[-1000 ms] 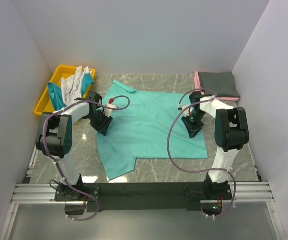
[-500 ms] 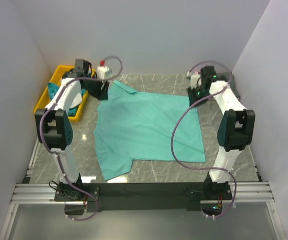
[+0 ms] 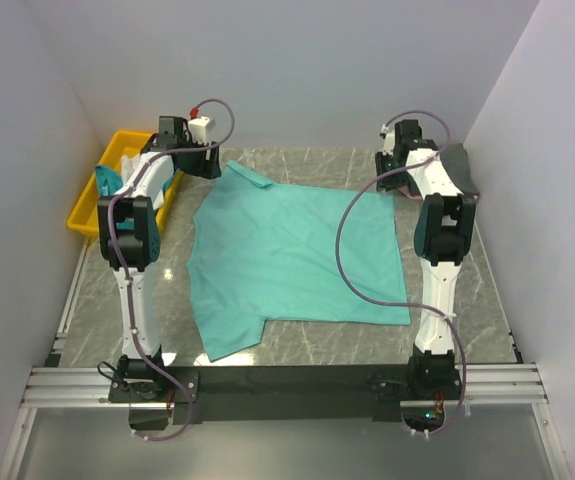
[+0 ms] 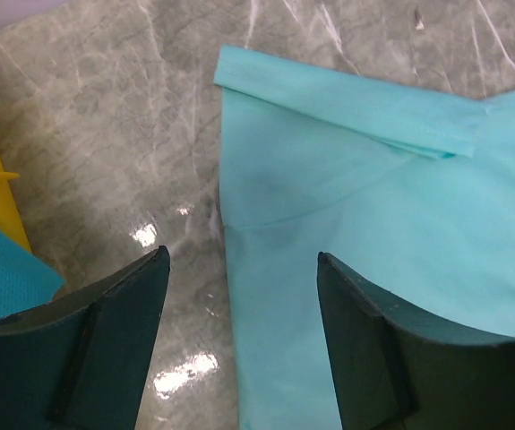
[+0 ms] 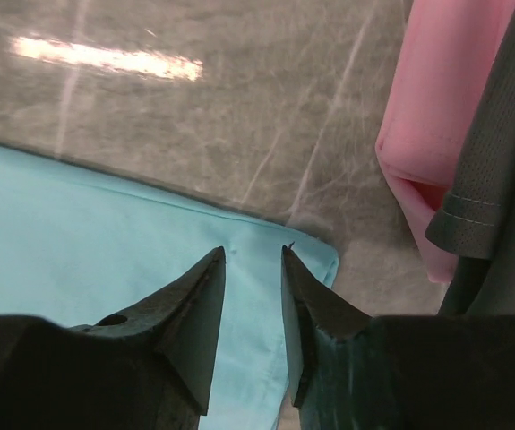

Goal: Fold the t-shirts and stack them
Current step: Flatten the tshirt out

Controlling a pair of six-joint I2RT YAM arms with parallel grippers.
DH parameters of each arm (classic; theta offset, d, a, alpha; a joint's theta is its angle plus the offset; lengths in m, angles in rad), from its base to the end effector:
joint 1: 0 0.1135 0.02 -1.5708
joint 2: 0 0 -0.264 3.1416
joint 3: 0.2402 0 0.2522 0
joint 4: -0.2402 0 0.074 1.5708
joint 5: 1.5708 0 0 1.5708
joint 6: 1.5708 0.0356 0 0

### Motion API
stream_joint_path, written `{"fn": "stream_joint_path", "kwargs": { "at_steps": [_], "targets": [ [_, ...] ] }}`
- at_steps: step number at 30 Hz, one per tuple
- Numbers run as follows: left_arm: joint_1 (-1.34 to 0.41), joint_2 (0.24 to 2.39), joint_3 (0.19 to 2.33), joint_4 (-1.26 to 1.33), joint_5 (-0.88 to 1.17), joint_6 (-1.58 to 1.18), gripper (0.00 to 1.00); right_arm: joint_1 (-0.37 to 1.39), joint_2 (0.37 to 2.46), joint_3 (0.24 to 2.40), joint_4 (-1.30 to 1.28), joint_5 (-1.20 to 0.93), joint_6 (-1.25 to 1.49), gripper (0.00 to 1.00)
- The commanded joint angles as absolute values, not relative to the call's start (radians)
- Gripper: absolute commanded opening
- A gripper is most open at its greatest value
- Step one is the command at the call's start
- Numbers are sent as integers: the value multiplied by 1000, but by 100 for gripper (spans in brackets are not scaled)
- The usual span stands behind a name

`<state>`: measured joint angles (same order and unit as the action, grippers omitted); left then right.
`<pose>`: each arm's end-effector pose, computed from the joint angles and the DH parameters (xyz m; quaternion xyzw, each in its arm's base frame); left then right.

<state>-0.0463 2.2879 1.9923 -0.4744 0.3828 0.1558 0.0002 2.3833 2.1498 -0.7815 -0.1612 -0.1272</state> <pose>0.5210 -0.0375 0.2240 0.1650 0.8920 -0.1540 0.3917 0.5214 0.0058 0.2040 -0.0831 0.9552 0.0599 0.2778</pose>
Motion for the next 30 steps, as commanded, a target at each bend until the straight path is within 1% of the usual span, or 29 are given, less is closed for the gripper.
{"fn": "stream_joint_path", "kwargs": {
  "at_steps": [1, 3, 7, 15, 20, 21, 25, 30],
  "targets": [
    [-48, 2299, 2045, -377, 367, 94, 73, 5, 2365, 2137, -720, -88, -103, 39],
    [-48, 2318, 2043, -371, 365, 94, 73, 6, 2362, 2106, -700, -65, -106, 41],
    [-48, 2335, 2034, -367, 350, 104, 73, 6, 2339, 2042, -663, -61, -106, 41],
    [-48, 2353, 2020, -364, 327, 118, 73, 5, 2329, 2057, -658, -25, -123, 41],
    [-48, 2362, 2017, -365, 330, 117, 73, 5, 2306, 2046, -652, -52, -123, 41],
    [-48, 2365, 2019, -367, 328, 118, 73, -20, 2298, 2040, -644, -57, -123, 41],
    [-48, 2373, 2017, -368, 330, 118, 73, -21, 2273, 2040, -641, -66, -127, 40],
    [-48, 2366, 2028, -394, 353, 117, 71, -25, 2327, 2120, -712, -58, -147, 33]
  ]
}}
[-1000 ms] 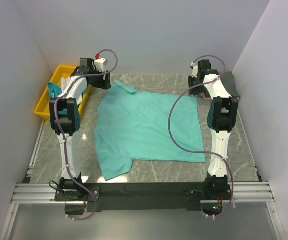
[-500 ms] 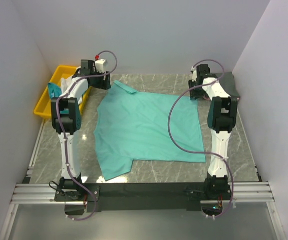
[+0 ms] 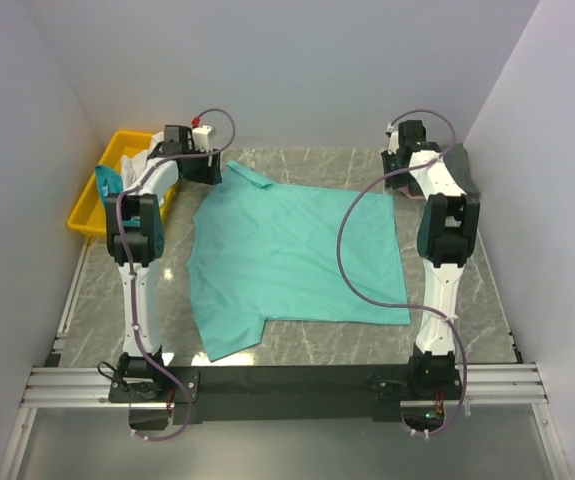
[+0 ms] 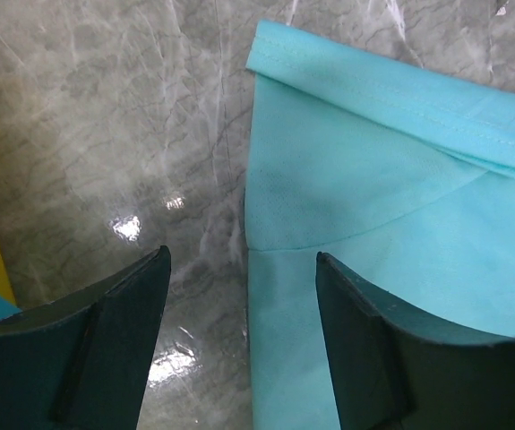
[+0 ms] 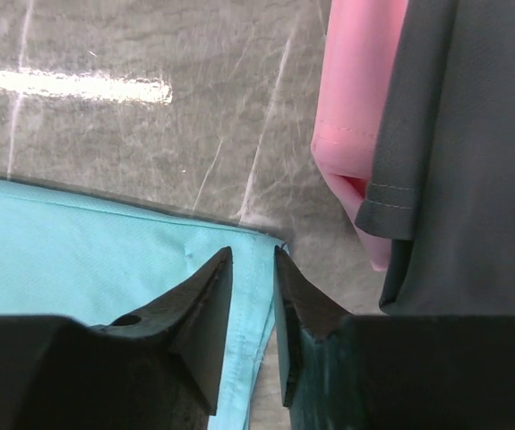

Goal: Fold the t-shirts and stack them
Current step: Flatten the tshirt out

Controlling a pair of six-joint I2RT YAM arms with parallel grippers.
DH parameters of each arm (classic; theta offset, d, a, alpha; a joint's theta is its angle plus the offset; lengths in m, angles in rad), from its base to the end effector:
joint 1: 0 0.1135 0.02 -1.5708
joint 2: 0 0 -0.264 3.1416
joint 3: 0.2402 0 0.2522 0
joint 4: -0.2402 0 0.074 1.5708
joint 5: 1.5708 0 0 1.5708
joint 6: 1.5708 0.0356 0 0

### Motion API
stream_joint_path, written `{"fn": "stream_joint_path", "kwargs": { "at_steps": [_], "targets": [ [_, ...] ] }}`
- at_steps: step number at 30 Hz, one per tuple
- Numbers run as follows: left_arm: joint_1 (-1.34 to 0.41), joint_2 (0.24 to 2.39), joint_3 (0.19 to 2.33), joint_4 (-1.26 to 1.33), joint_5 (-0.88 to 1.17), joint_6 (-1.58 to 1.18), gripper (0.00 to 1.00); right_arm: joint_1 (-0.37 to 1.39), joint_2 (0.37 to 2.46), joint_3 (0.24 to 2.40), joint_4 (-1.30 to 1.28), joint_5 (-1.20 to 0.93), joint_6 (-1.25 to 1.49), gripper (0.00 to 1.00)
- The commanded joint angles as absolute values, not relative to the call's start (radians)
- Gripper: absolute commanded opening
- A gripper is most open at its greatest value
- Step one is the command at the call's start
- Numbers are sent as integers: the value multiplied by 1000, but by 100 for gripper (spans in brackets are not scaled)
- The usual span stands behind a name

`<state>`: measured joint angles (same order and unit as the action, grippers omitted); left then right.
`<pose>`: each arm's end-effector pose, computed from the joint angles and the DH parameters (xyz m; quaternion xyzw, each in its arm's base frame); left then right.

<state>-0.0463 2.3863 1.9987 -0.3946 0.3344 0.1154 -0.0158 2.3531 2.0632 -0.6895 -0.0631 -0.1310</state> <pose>0.5369 -0.0366 0.1816 0.1373 0.9023 -0.1405 0.3839 0.5190 -0.0060 0.1973 -0.0642 0.9540 0.0087 0.2927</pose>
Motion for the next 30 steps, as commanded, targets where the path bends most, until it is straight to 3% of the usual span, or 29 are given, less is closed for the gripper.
{"fn": "stream_joint_path", "kwargs": {
  "at_steps": [1, 13, 16, 21, 26, 30],
  "targets": [
    [-46, 2352, 2020, -393, 366, 120, 71, -26, 2324, 2114, -718, -67, -147, 31],
    [-52, 2054, 1698, -422, 537, 202, 73, -40, 2335, 2069, -698, -74, -120, 32],
    [-52, 2013, 1611, -471, 561, 230, 69, -41, 2368, 2101, -716, -75, -121, 30],
    [-58, 1913, 1505, -641, 738, 454, 67, -41, 2402, 2135, -741, -86, -120, 30],
    [-184, 1714, 1303, -715, 787, 733, 70, -41, 2425, 2135, -750, -120, -117, 30],
    [-291, 1582, 1126, -591, 781, 802, 70, -41, 2437, 2137, -755, -158, -106, 28]
  ]
}}
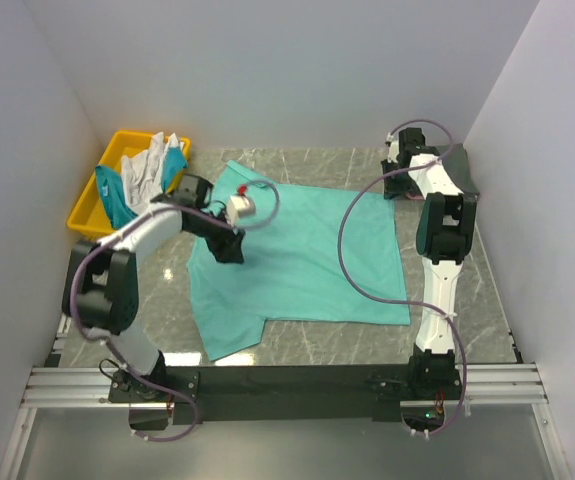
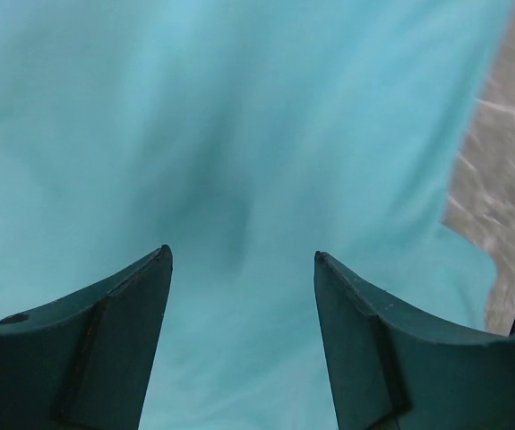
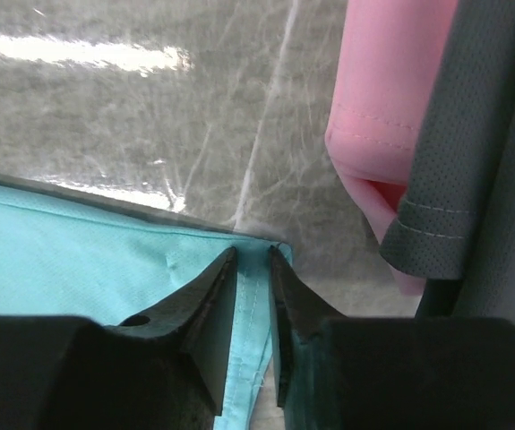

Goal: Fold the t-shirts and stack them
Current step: Flatten the tshirt out

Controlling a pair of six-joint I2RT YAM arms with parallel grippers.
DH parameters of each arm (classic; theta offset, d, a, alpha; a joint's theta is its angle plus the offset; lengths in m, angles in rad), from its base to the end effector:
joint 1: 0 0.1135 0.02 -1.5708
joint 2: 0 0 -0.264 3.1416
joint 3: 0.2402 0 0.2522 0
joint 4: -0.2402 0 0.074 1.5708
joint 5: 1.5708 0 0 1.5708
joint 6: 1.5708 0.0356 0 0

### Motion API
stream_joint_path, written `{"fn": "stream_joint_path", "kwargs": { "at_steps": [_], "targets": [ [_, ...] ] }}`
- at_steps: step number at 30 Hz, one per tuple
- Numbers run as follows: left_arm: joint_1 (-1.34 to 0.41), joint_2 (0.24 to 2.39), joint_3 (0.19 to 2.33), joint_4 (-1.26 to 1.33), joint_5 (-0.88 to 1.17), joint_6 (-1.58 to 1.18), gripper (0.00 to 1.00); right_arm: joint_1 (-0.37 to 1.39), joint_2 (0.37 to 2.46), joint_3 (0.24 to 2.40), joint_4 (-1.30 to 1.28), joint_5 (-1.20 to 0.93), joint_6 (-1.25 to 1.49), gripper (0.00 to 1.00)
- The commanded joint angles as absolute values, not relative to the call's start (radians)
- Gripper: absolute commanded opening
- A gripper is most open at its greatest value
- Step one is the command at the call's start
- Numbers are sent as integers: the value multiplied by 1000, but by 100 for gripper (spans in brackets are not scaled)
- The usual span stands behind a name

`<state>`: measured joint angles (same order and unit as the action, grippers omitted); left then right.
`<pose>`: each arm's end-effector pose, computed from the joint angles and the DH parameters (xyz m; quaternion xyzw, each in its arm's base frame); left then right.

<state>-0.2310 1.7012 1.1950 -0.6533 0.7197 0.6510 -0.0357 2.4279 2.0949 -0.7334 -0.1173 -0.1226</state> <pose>0.3236 -0.1002 0.2166 0.4561 0.7979 -0.2973 0.2588 0.5233 -0.0145 0.1672 -0.0566 0.9652 0.0369 0.2528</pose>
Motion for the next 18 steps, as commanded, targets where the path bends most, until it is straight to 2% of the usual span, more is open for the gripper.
{"fn": "stream_joint_path", "kwargs": {
  "at_steps": [1, 3, 4, 9, 14, 18],
  "targets": [
    [-342, 1559, 1061, -551, 761, 798, 70, -41, 2444, 2140, -756, -163, -103, 26],
    [-392, 1511, 1007, -488, 701, 802, 71, -41, 2448, 2149, -761, -167, -98, 22],
    [-431, 1503, 971, -465, 657, 831, 71, -41, 2450, 2149, -761, -169, -98, 15],
    [-515, 1522, 930, -457, 588, 824, 71, -41, 2445, 2161, -764, -170, -91, 1],
    [-560, 1526, 879, -414, 511, 796, 71, -46, 2398, 2125, -724, -140, -78, 0],
    [-571, 1485, 848, -437, 531, 825, 71, -49, 2375, 2143, -709, -114, -77, 0]
  ]
}}
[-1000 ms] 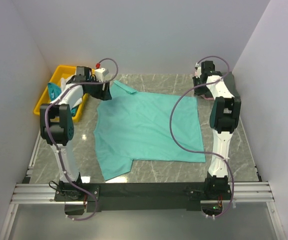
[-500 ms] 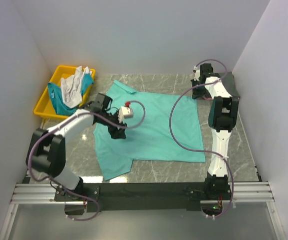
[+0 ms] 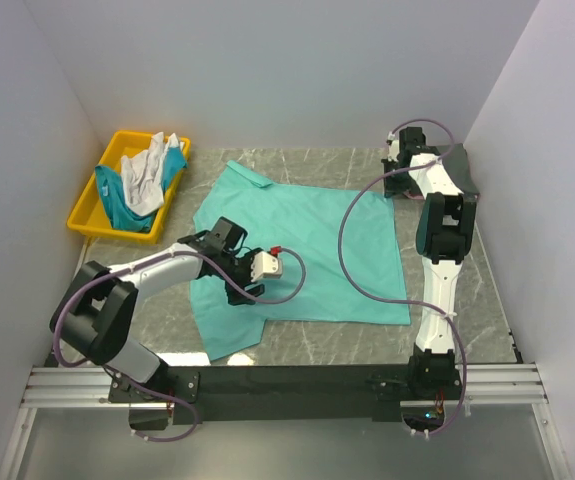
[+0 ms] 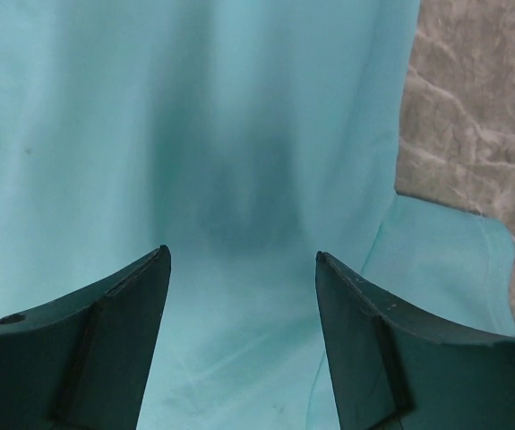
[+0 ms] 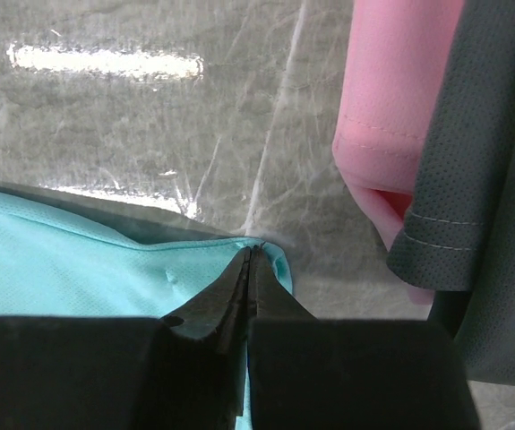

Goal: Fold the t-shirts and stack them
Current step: Flatten the tshirt out

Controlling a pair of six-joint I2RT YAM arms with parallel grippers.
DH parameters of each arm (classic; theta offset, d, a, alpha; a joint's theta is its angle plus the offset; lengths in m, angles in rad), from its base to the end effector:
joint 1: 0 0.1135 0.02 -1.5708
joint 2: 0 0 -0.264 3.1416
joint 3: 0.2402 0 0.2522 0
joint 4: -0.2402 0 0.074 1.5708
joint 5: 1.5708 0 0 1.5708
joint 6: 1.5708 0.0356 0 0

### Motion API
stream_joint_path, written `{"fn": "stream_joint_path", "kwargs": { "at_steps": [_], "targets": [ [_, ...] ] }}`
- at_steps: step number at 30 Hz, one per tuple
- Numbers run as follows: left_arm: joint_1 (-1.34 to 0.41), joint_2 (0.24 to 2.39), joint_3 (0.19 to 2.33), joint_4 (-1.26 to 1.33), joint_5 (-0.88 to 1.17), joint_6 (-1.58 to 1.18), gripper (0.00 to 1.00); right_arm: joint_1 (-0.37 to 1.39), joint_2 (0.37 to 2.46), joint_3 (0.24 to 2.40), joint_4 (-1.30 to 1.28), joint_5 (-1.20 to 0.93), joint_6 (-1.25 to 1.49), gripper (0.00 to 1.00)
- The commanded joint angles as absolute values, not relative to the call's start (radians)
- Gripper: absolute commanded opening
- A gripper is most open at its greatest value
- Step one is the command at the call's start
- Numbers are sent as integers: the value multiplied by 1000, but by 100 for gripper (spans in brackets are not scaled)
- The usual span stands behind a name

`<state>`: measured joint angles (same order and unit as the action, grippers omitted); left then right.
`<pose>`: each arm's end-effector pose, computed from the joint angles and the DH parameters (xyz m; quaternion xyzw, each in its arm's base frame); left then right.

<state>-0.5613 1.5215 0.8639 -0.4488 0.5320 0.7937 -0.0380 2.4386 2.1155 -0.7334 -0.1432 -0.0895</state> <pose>0.2312 -0.1667 0.1813 0.6357 0.6936 -0.2284 0.2502 0.5263 -0.0149 0.1682 -0.0430 0.9639 0.0529 0.2576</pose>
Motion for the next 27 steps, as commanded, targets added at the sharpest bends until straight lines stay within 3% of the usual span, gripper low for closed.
{"fn": "stream_joint_path", "kwargs": {
  "at_steps": [1, 9, 12, 17, 27],
  "targets": [
    [-578, 1471, 844, -449, 543, 830, 72, -49, 2378, 2149, -712, -112, -78, 0],
    [-761, 1367, 795, -344, 502, 818, 67, -49, 2404, 2152, -715, -109, -74, 0],
    [-859, 1393, 787, -168, 486, 752, 66, -49, 2411, 2149, -724, -115, -69, 0],
    [-975, 1541, 836, 196, 422, 675, 65, -49, 2416, 2152, -738, -141, -60, 0],
    [-1146, 1880, 1104, 486, 420, 597, 58, -49, 2408, 2160, -756, -176, -49, 0]
  ]
}}
